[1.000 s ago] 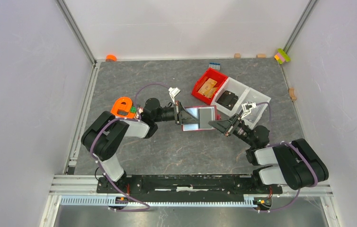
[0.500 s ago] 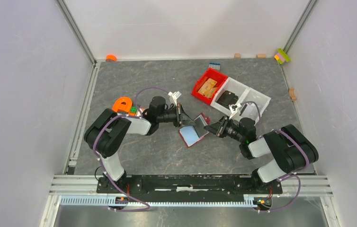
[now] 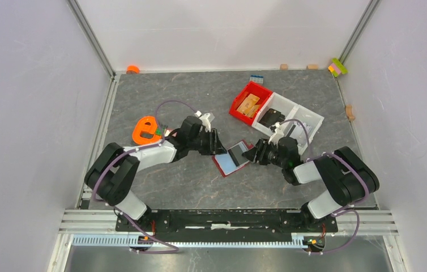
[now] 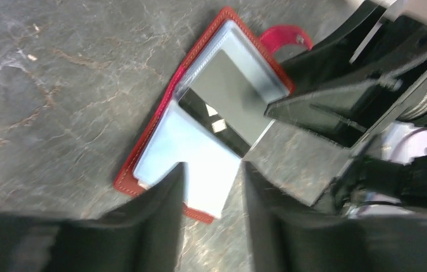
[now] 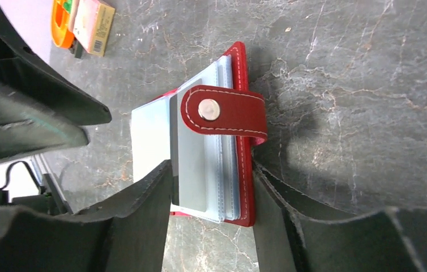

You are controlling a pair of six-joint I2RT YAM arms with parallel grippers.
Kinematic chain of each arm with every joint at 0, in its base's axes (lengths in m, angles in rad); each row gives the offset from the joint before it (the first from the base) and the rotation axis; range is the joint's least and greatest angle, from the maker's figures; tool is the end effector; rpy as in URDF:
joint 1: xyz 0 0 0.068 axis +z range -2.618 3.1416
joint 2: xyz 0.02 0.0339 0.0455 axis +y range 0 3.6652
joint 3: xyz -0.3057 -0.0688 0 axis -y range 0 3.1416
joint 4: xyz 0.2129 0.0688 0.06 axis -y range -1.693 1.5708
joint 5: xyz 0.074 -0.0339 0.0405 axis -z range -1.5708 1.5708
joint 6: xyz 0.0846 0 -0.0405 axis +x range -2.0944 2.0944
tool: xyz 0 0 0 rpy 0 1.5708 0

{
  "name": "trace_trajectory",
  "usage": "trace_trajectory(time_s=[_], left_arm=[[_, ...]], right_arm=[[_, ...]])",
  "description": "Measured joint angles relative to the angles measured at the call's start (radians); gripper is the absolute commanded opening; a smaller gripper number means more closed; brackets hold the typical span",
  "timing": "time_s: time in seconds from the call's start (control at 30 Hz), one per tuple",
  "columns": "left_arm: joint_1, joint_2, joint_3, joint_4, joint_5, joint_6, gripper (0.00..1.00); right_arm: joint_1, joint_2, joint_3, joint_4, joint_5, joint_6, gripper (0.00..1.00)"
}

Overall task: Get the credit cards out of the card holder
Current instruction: Remove the credit card from the card holder.

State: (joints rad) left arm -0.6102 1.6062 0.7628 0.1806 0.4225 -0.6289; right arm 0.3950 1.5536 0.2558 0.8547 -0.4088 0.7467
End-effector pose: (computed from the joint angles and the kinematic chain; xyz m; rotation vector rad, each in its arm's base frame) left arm 0.2558 -0.2212 0.2069 0.2292 2.4076 -1.1015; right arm 0.2334 0.1337 0.1653 0.0985 2.1623 1.1076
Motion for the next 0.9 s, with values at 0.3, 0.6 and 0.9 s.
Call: trace_trajectory(time_s=[0.3, 0.6, 0.9], left_arm=[[-0.090, -0.087, 0.026, -0.215, -0.189, 0.106, 1.00], [-0.085, 0.056, 0.118, -0.288, -0.211, 0.112, 0.78], [-0.003, 0.152, 0.183, -0.261, -0.105, 0.145, 0.52]], right_arm=[[0.025, -0.001, 0.040, -0.079, 0.045, -0.058, 0.43], [0.056, -0.008, 0.045, -0.105, 0.090, -0.065, 0.38], [0.105, -0.008, 0.045, -0.109, 0.108, -0.062, 0.36]])
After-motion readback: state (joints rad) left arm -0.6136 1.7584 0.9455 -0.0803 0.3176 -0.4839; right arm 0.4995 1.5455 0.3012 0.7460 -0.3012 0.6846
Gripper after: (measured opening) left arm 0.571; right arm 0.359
